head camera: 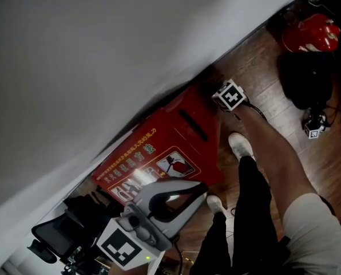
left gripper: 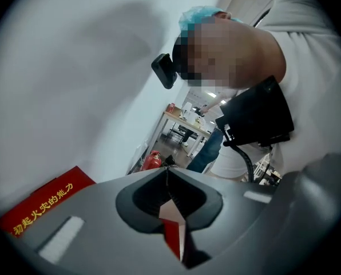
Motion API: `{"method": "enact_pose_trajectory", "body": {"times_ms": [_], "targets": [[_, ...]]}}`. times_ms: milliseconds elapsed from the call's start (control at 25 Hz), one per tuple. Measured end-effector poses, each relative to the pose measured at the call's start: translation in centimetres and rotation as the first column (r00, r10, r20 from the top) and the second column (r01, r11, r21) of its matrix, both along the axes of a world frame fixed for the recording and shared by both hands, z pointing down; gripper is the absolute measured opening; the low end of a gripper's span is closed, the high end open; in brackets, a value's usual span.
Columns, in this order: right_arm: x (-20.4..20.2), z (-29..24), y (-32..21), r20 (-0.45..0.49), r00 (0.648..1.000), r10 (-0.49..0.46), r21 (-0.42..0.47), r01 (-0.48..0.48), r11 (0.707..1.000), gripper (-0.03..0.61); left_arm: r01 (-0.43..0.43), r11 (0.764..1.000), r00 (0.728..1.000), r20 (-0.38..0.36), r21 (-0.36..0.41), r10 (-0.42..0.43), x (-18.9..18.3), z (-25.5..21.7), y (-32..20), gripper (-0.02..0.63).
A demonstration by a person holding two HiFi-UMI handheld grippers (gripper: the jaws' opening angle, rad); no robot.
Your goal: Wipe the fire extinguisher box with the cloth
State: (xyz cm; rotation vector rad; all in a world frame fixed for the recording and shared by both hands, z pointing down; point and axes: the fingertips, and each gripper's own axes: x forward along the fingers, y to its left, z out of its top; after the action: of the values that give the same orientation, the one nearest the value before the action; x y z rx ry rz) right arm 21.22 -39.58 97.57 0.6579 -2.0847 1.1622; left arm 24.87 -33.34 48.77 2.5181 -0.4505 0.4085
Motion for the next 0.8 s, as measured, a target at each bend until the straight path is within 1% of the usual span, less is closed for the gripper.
{"method": "enact_pose_trajectory", "body": {"times_ms": [80,160,280,440,520,600,680,800], "targets": [[0.1,-0.1,0.0,-0.018,1.000,-0.023,0.007,0.023,1.000,0.094,0.010,1.000,1.000,-0.009,0.004,-0.010,-0.6,0.0,0.2,0.012],[1.2,-1.5,-0.2,-0.041,0.998,-0.042,0.038,0.044,0.998,0.094,0.019,1.000,1.000,-0.013,0.014,-0.019,-0.8,-0.1,0.4,0.012],[3.7,-5.8,0.1,-0.047,0.998,-0.051,0.091,0.055,0.994,0.094,0.026,0.999,1.000,-0.016,0.041,-0.025,-1.1,-1.1,1.1,0.011],[7.1,-12.8,1.8,-0.053,0.999,-0.010,0.159,0.018,0.987,0.094,0.050,0.995,0.998,-0.038,0.090,-0.046,-1.9,-3.7,2.6,0.012],[8.4,-16.7,3.6,-0.091,0.995,-0.033,0.213,0.052,0.976,0.094,0.061,0.991,0.997,-0.056,0.115,-0.055,-2.4,-5.3,4.1,0.011],[8.8,-20.8,5.8,-0.132,0.988,-0.075,0.271,0.109,0.956,0.094,0.062,0.988,0.996,-0.067,0.141,-0.053,-3.1,-6.9,6.2,0.011],[8.5,-24.7,8.2,-0.163,0.981,-0.103,0.320,0.151,0.935,0.094,0.057,0.984,0.997,-0.067,0.169,-0.046,-4.1,-8.3,8.9,0.011],[7.1,-29.5,11.5,-0.178,0.977,-0.114,0.365,0.173,0.915,0.094,0.073,0.977,0.995,-0.080,0.199,-0.058,-5.9,-10.2,13.4,0.011]]}}
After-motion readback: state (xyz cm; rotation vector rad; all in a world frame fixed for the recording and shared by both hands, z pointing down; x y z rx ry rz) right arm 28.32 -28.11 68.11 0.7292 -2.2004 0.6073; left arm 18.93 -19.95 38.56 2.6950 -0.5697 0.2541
